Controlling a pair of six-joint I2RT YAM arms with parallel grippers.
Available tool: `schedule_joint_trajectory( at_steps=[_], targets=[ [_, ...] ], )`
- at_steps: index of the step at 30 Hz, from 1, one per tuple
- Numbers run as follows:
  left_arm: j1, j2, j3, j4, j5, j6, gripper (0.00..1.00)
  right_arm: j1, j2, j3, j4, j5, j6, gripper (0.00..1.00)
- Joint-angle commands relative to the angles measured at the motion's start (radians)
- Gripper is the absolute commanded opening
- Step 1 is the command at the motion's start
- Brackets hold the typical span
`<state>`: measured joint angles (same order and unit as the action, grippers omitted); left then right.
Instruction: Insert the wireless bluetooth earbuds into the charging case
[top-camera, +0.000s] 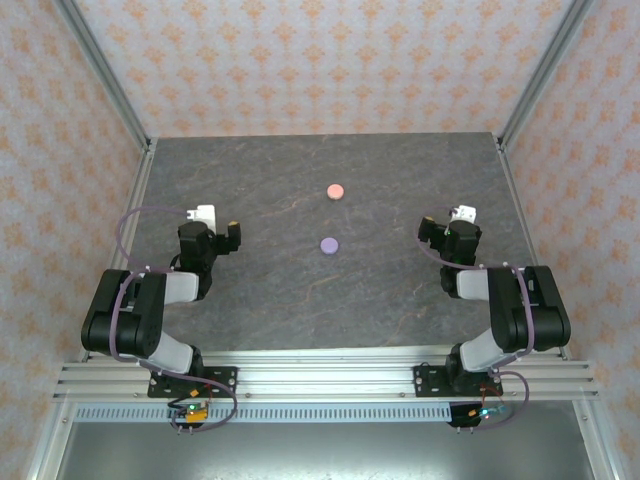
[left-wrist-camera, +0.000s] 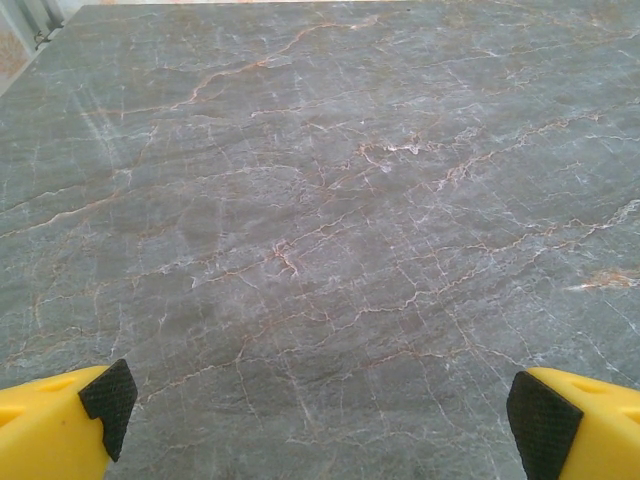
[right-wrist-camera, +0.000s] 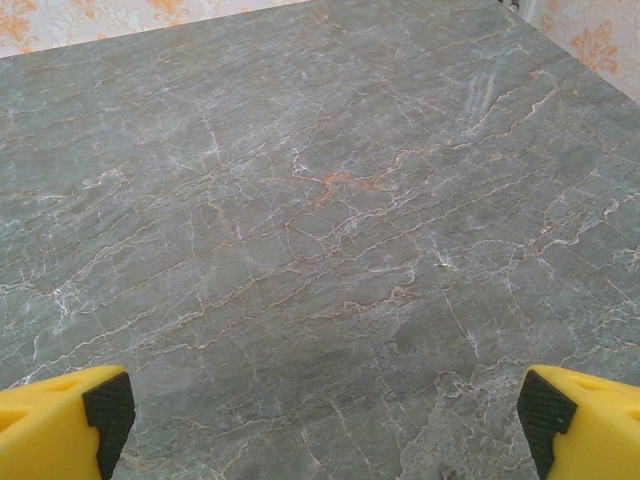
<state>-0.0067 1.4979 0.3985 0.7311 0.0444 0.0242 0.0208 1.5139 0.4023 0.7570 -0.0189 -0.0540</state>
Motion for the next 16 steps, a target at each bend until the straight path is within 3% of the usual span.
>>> schedule_joint_trajectory(
  at_steps=[1,16],
  targets=[
    [-0.006,-0.002,0.025,0.015,-0.026,-0.007,1.00,-0.002,0.006,0.022,0.007,0.014,0.002,0.99],
    [-0.006,-0.001,0.026,0.015,-0.028,-0.005,1.00,-0.003,-0.002,0.010,0.017,0.011,0.001,0.99]
  ],
)
